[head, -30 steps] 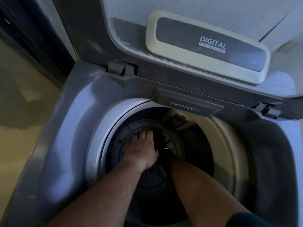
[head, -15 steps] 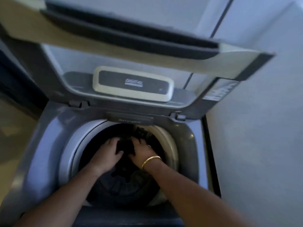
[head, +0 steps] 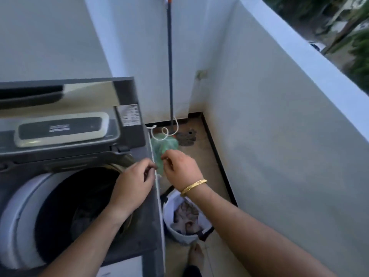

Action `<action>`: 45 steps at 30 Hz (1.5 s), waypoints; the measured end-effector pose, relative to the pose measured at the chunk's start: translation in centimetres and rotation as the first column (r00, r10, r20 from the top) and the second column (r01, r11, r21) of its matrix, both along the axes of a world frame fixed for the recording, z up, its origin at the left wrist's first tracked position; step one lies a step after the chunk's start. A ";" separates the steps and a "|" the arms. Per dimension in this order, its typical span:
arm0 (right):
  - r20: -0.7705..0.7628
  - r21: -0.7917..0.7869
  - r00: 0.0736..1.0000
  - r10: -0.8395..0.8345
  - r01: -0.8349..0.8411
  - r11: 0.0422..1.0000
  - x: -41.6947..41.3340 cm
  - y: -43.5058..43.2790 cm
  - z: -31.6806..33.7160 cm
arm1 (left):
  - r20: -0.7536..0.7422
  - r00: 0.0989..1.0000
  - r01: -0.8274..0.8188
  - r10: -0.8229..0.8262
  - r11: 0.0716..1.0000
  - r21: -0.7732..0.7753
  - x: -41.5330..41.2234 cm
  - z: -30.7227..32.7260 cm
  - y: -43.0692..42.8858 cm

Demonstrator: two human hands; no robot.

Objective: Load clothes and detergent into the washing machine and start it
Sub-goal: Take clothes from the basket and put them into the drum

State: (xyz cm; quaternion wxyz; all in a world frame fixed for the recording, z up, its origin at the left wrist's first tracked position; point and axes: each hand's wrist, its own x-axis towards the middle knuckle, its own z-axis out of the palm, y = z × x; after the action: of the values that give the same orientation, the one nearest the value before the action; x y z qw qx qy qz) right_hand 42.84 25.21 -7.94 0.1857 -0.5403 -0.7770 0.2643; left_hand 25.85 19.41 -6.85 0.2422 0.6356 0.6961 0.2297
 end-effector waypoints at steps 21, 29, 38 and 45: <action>0.329 -0.492 0.943 -0.049 0.215 0.844 18.5 -0.7 -40.6 | -0.006 0.990 0.101 -0.139 0.747 -0.657 19.0 -39.7 5.2; 0.327 -0.744 0.935 0.134 0.167 0.647 17.2 -3.9 -57.1 | 0.019 0.992 0.092 -0.125 0.617 -0.782 17.8 -55.1 1.0; 0.325 -0.877 0.913 0.246 0.194 0.440 14.1 -6.6 -66.1 | -0.017 0.999 0.014 -0.048 0.578 -0.816 18.0 -62.6 -3.2; 0.272 -0.872 0.913 0.303 0.101 0.479 13.8 -5.1 -60.3 | -0.014 0.998 -0.050 0.065 0.596 -0.801 18.3 -57.2 -2.3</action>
State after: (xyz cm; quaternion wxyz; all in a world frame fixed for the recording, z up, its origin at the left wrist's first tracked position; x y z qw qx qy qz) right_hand 56.61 20.11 -68.23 -0.2895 -0.5519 -0.5856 0.5183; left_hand 44.15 17.06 -64.01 0.4997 0.4349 0.7432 -0.0936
